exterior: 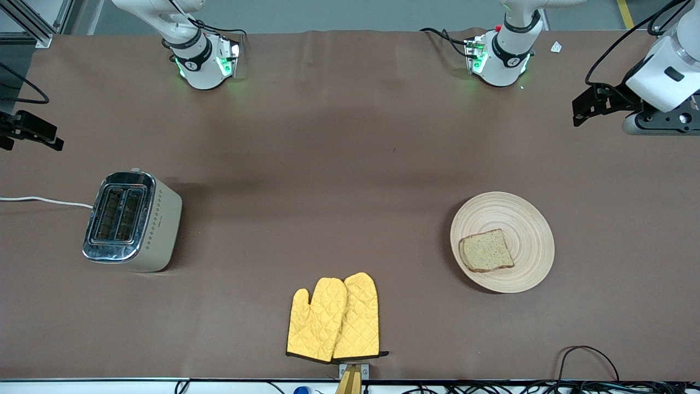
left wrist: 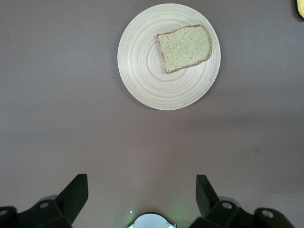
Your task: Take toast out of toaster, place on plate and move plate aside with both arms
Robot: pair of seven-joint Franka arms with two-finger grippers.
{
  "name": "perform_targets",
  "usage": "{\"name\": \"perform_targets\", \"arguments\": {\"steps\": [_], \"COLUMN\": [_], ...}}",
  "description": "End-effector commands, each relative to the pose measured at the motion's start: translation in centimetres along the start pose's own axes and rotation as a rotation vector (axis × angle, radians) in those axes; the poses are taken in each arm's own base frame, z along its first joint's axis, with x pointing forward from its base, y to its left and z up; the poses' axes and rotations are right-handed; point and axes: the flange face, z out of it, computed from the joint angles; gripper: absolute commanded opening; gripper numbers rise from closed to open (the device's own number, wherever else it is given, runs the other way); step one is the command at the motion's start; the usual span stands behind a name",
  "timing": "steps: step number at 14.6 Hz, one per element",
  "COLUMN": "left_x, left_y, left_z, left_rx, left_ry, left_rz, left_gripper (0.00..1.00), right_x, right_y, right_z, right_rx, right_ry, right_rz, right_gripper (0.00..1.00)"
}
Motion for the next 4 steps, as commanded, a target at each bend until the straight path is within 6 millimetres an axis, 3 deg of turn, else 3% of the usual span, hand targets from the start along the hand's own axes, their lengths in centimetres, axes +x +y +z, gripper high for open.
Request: {"name": "perform_targets", "arguments": {"steps": [1, 4], "left_x": [-0.15, 0.02], "left_y": [-0.49, -0.54], "left_z": [-0.90, -0.60], "left_rx": [-0.004, 0.001], "left_ry": [0.009, 0.004], "left_rz": [-0.003, -0.005], "left_gripper": [1.00, 1.00], "right_x": [-1.26, -1.50], "right_y": [1.10, 1.36], "right_z": [0.16, 0.19], "right_rx": [0.034, 0.041], "right_ry": [0.055, 0.050], "right_rz": [0.013, 0.019], "right_gripper": [1.00, 1.00]}}
